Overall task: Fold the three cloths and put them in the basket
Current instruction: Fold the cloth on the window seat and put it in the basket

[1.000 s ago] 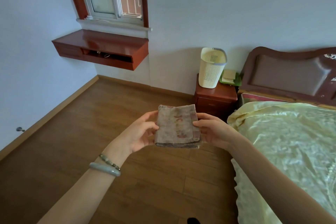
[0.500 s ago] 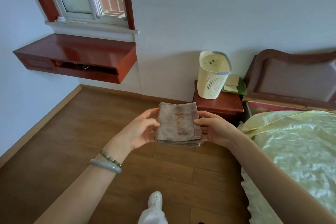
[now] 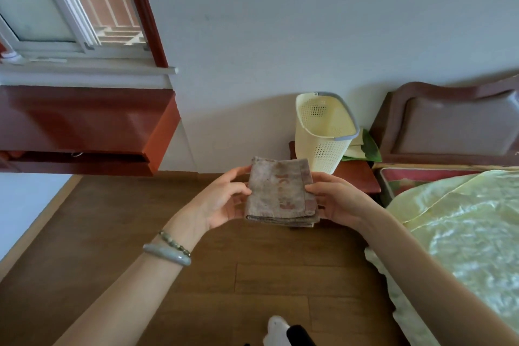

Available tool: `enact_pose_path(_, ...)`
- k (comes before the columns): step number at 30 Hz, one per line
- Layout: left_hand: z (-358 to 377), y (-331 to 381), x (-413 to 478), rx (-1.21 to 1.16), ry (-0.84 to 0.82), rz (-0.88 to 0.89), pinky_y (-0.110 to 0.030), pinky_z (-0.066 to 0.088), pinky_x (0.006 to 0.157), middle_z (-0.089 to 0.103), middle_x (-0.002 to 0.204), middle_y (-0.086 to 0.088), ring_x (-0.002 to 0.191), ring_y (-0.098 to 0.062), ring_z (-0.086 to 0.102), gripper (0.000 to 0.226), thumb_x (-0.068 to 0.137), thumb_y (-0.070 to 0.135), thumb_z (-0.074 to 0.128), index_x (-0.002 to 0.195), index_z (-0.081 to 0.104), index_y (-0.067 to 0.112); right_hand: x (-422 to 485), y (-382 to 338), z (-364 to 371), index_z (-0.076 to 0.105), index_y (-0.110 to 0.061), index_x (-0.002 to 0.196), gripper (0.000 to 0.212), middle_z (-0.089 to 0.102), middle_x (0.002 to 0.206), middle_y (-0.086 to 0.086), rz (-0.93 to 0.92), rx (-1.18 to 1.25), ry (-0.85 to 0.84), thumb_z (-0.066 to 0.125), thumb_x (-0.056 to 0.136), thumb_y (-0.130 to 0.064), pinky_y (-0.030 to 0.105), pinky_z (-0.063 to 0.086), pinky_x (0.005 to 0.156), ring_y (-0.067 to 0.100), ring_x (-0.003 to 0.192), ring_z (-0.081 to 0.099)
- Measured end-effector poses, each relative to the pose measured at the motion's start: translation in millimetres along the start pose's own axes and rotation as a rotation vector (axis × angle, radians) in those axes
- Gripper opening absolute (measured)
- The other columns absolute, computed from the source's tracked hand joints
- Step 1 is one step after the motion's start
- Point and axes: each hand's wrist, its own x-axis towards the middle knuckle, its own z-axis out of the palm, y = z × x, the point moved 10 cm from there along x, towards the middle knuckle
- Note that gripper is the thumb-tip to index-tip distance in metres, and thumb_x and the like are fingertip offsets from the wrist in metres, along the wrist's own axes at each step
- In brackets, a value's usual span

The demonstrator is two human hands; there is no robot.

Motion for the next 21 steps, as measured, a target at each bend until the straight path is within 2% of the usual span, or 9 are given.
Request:
enact_pose_path(5,-19,36,73,-0.012,-0.015,-0.026,-0.032,0.054,0.054,0.063,0.107,-0.017,0.085,-0.025,0.063,0.050,0.088,-0.007,0.043,0.127,0.051,0.023,70,-30,-16,0.064,-0.014,0.105,0.025,0.069,0.099,0.013,0.007,0.022,0.029,0.052,0.089,0.000,0.041,0.057,0.073,0.029,0.091,0.064)
enact_pose_path(10,-32,82,160,0.010,-0.031,-0.036,-0.033,0.055,0.055,0.064,0.106,-0.016,0.086,-0.026,0.064,0.049,0.089,-0.006,0.044,0.127,0.051,0.025,151,-73,-42,0.063,-0.013,0.111,0.028,0.064,0.109,0.017,-0.008,0.042,0.058,0.053,0.088,0.001,0.047,0.053,0.083,0.034,0.101,0.059)
enact_pose_path(14,-34,123,232,0.049,-0.033,-0.052,-0.033,0.054,0.058,0.064,0.101,-0.014,0.084,-0.026,0.062,0.050,0.088,-0.007,0.042,0.124,0.052,0.026,211,-114,-66,0.061,-0.011,0.115,0.031,0.066,0.102,0.012,-0.014,0.047,0.084,0.055,0.088,0.000,0.036,0.057,0.066,0.027,0.089,0.063)
enact_pose_path(17,-30,151,281,0.057,-0.035,-0.056,-0.029,0.053,0.050,0.063,0.095,-0.012,0.073,-0.021,0.060,0.051,0.088,-0.009,0.041,0.124,0.052,0.025,249,-143,-88,0.058,-0.010,0.119,0.034,0.066,0.104,0.011,-0.013,0.076,0.112,0.056,0.087,-0.001,0.037,0.058,0.064,0.025,0.087,0.065)
enact_pose_path(21,-24,173,336,0.055,-0.062,-0.082,-0.029,0.053,0.049,0.061,0.101,-0.013,0.077,-0.022,0.059,0.050,0.088,-0.008,0.042,0.124,0.051,0.025,287,-171,-113,0.059,-0.010,0.117,0.032,0.068,0.096,0.009,-0.009,0.104,0.152,0.057,0.087,0.001,0.033,0.056,0.057,0.022,0.078,0.067)
